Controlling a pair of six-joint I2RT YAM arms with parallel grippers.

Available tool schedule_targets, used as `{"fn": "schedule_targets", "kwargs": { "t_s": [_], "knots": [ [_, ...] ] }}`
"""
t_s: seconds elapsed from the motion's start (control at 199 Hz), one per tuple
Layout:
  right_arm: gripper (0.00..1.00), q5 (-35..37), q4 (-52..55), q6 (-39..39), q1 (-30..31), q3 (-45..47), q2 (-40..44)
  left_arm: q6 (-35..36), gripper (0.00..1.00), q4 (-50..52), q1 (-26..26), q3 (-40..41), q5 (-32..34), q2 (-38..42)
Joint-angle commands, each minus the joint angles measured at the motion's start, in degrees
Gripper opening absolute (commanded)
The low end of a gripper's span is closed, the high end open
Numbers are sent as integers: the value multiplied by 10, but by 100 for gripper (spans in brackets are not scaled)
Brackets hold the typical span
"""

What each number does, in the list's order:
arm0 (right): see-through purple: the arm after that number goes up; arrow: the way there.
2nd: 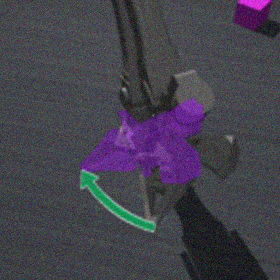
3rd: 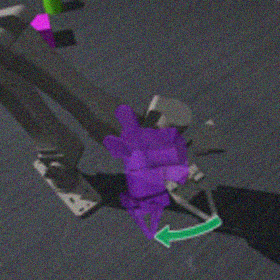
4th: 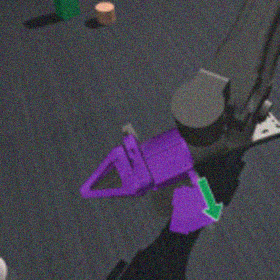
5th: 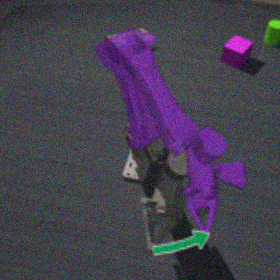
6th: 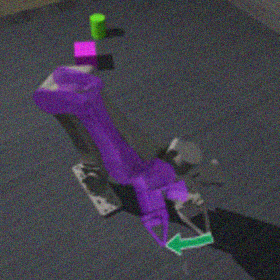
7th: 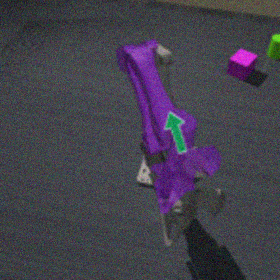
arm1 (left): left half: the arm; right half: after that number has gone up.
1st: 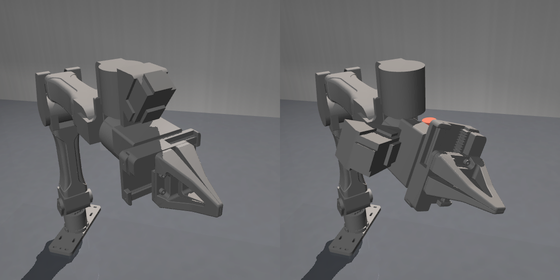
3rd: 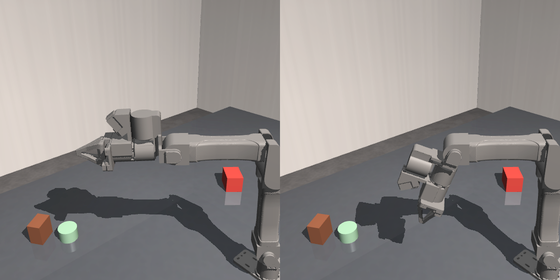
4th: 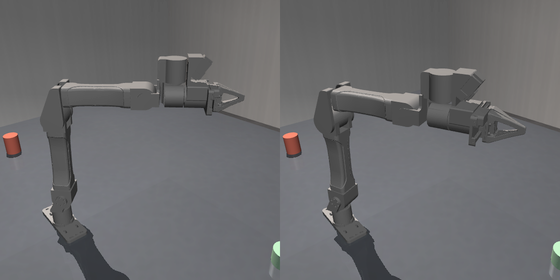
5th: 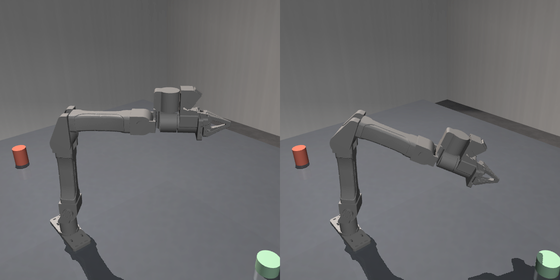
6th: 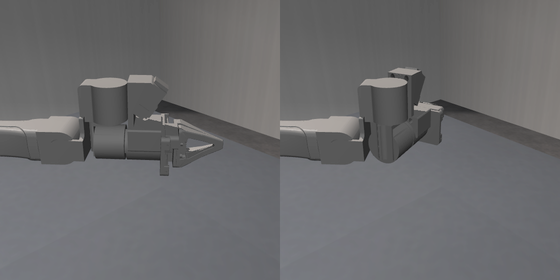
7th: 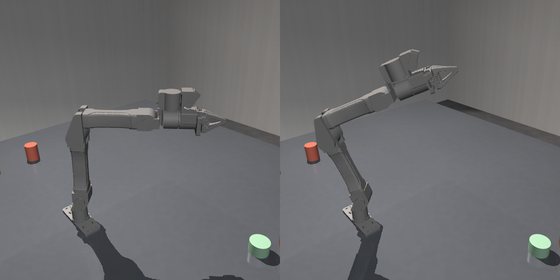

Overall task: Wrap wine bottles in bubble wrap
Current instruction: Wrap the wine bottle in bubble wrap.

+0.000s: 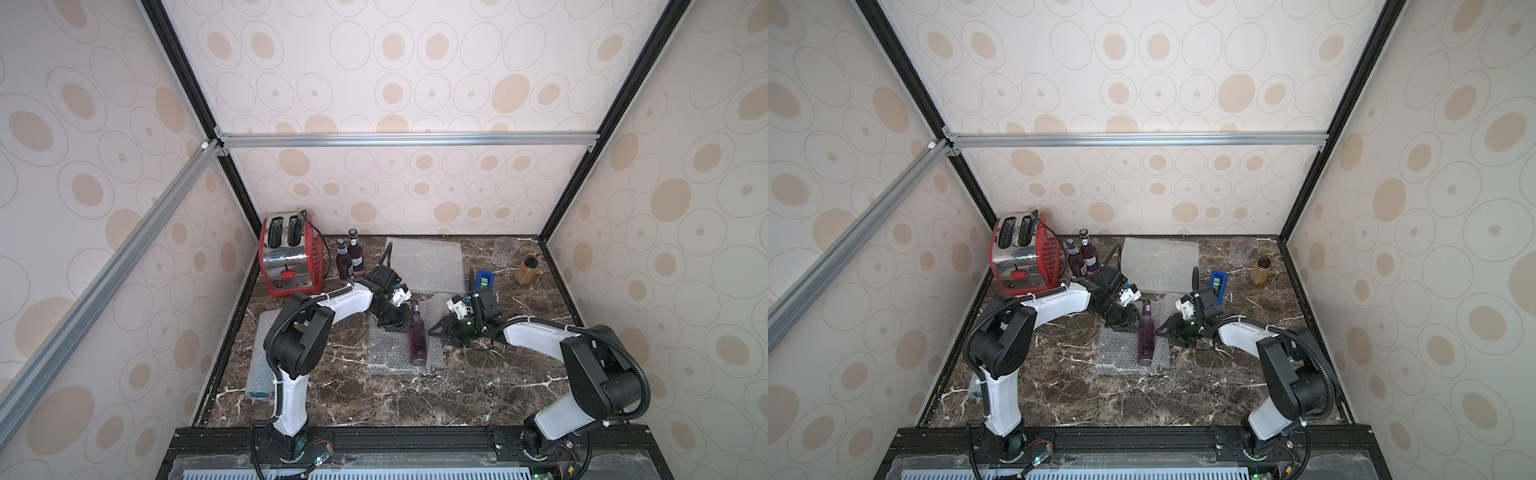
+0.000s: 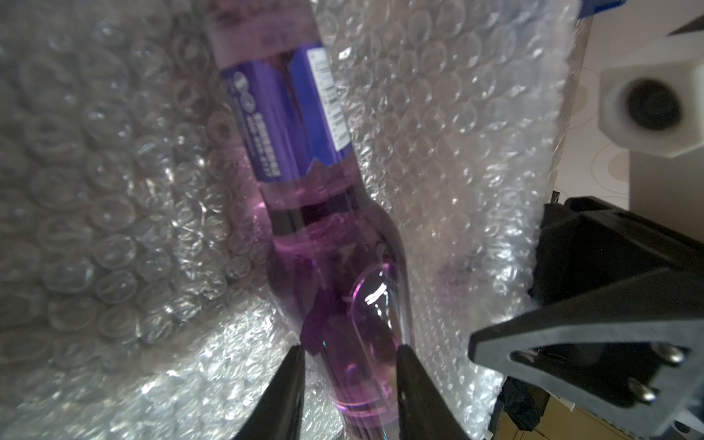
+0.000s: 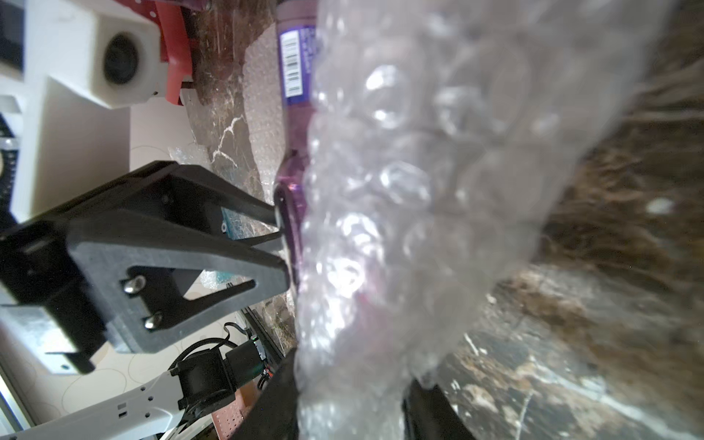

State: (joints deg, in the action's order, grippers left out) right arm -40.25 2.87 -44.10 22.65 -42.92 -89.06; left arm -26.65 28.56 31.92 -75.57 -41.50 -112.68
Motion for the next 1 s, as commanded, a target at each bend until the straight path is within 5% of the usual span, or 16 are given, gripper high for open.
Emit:
{"fn": "schedule_targets", "kwargs": {
  "t_s": [0.0,0.176,0.427,0.994],
  "knots": [
    [43,10,25,5,12,-22,20,10,38,19,2,14,33,-8],
    [41,14,27,-2,31,-35,14,12,38,24,2,11,33,-2],
    [20,22,27,-6,61,-60,-11,12,47,31,-4,13,34,31],
    [22,39,23,-13,110,-109,-77,-15,61,9,-33,-2,-17,73]
  ]
}}
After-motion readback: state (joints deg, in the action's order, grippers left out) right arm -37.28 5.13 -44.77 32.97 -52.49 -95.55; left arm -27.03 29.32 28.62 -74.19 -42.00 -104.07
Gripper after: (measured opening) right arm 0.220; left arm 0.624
